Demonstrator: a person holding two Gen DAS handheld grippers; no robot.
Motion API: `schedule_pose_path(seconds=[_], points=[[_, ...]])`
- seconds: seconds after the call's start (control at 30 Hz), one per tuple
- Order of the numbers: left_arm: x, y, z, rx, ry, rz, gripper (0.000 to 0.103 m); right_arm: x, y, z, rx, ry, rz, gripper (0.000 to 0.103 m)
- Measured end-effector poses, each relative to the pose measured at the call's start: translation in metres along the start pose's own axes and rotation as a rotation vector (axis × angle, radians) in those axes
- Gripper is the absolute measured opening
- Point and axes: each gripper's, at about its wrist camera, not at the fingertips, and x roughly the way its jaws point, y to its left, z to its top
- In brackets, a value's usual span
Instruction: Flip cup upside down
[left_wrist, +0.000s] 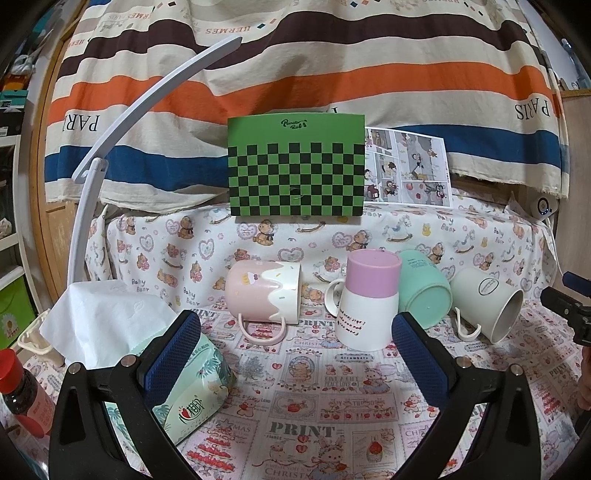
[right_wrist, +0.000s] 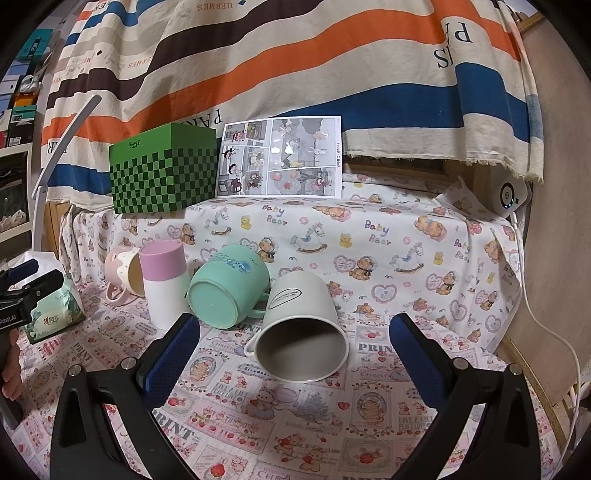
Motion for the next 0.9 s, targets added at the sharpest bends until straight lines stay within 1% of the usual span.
schedule_pose_path(seconds=[0.9], points=[[-0.0001,-0.0036,0.0013,0.006,0.005,0.002,0.103,0.0008,-0.0009,-0.0015,0.005,0.008,0.004,0.103]])
